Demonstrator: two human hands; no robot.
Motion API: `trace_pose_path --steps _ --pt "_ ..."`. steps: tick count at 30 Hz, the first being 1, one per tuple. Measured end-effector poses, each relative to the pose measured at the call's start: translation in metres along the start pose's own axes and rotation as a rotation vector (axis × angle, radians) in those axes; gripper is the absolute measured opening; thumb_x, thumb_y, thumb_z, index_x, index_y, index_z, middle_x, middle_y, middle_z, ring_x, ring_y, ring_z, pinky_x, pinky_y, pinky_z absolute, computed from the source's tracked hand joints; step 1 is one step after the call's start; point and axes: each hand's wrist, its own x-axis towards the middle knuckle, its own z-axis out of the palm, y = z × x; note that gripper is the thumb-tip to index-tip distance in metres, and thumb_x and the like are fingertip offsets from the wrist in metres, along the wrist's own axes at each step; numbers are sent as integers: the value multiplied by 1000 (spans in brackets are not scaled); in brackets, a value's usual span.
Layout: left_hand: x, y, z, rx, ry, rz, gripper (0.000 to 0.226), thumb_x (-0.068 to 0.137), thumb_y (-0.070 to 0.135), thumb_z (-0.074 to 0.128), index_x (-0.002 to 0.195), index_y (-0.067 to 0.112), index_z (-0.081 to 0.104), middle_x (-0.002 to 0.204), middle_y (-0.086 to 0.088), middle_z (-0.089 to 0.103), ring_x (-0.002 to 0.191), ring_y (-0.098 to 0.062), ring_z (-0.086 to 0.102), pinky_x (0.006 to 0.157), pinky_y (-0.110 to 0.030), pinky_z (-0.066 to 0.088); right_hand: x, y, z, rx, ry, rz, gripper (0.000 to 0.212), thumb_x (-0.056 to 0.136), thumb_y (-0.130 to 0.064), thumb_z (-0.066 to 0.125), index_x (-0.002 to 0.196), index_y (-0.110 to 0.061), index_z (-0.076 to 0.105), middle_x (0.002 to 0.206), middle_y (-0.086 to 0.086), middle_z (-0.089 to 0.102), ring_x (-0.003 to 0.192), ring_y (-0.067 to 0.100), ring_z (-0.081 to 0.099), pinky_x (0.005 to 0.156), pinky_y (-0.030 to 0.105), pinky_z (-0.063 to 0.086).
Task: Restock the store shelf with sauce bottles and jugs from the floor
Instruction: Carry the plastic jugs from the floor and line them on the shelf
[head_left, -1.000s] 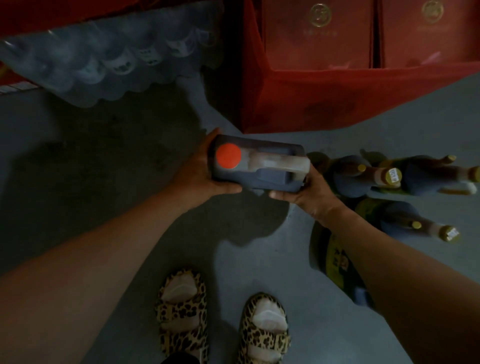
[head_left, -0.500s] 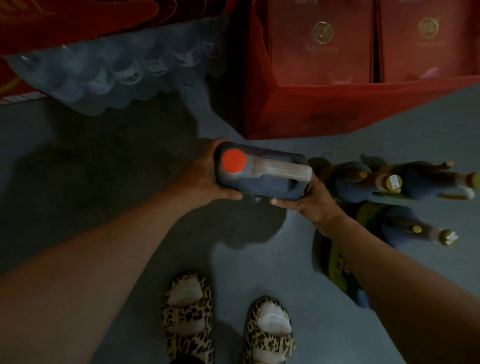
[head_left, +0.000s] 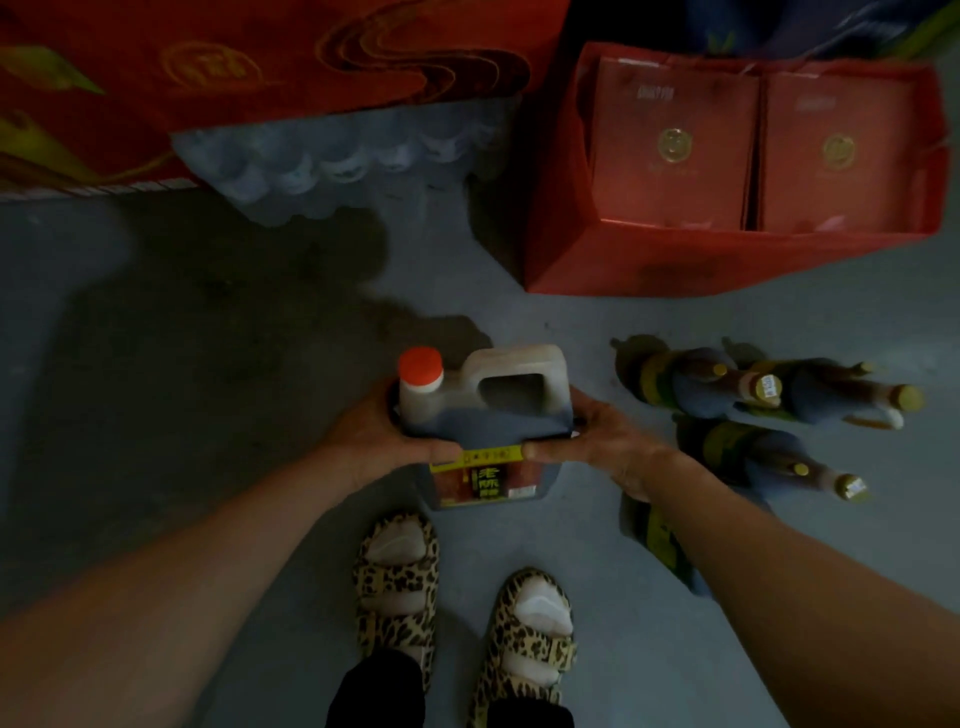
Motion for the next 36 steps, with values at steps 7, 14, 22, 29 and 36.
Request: trace_pose_path --steps 7,14,22,29,36 --pt "-77 45 -32 -153 29 0 98 50 40 97 135 29 50 127 8 62 116 -14 59 98 -38 50 -77 -56 32 93 -30 129 73 61 -36 88 126 -42 57 123 -14 66 112 10 58 97 46 40" --pt "-187 107 -62 -440 109 1 83 38 45 97 114 29 66 104 4 76 102 -17 70 87 -35 55 -173 -143 61 138 -41 76 56 70 -38 80 123 -32 63 119 1 74 114 26 66 94 56 53" --pt "-335 205 -128 -639 224 90 77 43 42 94 114 26 68 102 0 77 98 -24 72 81 -38 55 -304 -258 99 -2 -117 -147 60 77 -44 82 132 -39 58 124 -4 72 111 20 71 93 53 57" --pt "-498 296 -206 -667 396 261 66 52 48 84 113 26 69 98 3 78 95 -21 72 76 -36 52 -420 -384 155 -185 -242 -452 76 74 1 86 136 -27 54 119 10 74 106 30 73 76 40 61" --pt "-630 327 -320 -639 613 428 37 70 35 85 101 25 68 88 4 78 83 -16 73 73 -33 56 -487 -510 259 -308 -277 -683 84 55 -26 100 130 -26 62 122 5 73 108 28 72 83 43 60"
